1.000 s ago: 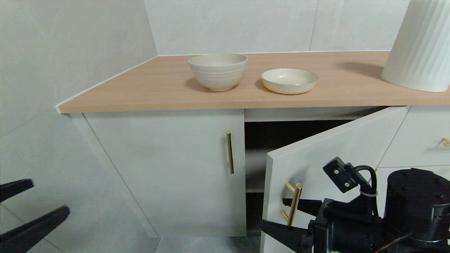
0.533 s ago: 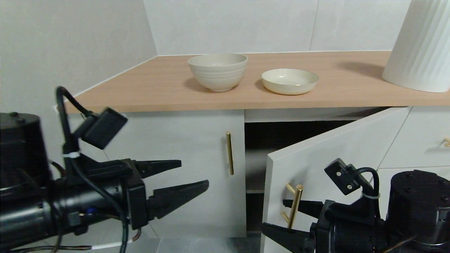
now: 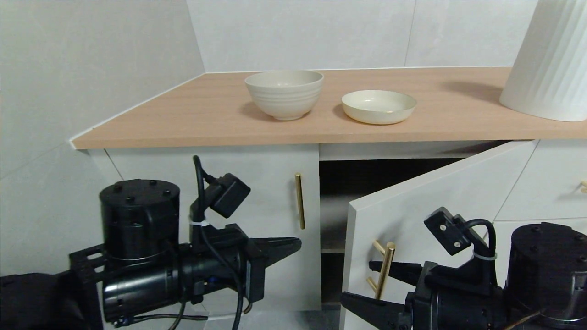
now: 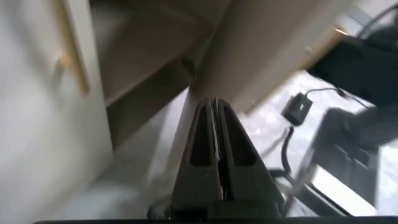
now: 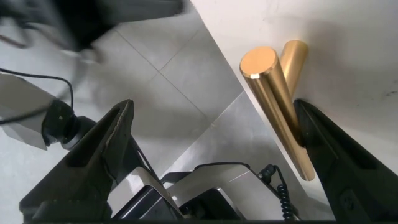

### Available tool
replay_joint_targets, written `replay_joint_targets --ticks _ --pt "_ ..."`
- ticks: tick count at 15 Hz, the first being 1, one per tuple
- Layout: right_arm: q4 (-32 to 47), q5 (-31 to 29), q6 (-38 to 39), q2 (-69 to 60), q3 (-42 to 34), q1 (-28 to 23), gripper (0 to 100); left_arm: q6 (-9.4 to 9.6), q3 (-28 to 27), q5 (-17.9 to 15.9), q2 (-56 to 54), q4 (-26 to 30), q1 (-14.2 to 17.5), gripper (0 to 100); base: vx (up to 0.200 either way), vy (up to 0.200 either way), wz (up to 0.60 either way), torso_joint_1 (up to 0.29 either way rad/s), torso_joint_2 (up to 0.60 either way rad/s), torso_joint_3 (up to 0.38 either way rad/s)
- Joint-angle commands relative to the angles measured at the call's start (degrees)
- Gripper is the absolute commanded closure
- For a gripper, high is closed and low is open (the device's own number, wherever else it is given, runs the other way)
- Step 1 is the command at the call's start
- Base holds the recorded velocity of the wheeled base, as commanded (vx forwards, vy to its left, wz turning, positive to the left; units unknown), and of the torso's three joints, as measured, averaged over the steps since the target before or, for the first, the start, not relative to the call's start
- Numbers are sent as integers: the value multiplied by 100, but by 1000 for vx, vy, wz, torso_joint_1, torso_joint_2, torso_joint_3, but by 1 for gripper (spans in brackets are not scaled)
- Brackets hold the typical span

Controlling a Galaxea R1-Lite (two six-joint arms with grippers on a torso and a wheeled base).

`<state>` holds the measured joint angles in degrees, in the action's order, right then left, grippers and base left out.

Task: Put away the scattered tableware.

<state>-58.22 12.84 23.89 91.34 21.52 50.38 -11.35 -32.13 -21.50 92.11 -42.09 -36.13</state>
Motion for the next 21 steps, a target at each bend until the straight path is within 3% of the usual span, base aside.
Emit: replay_joint_targets --ticks 1,3,12,15,21 --pt "4 -18 1 6 -7 -2 0 -8 -346 -20 1441 -959 -184 100 0 0 0 0 0 0" --pt "4 -18 -8 -3 -25 -2 0 -16 -592 -3 2092 -1679 -351 100 0 0 0 0 0 0" --pt "4 -44 -25 -196 -33 -29 0 -69 -768 -108 2505 -2347 -605 100 0 0 0 0 0 0" --pt "4 -88 -131 -205 -104 -90 0 -245 -671 -108 2584 -2778 -685 100 0 0 0 0 0 0" --pt "13 -484 -271 -627 -552 -512 0 -333 -742 -108 2584 -2778 -869 100 0 0 0 0 0 0"
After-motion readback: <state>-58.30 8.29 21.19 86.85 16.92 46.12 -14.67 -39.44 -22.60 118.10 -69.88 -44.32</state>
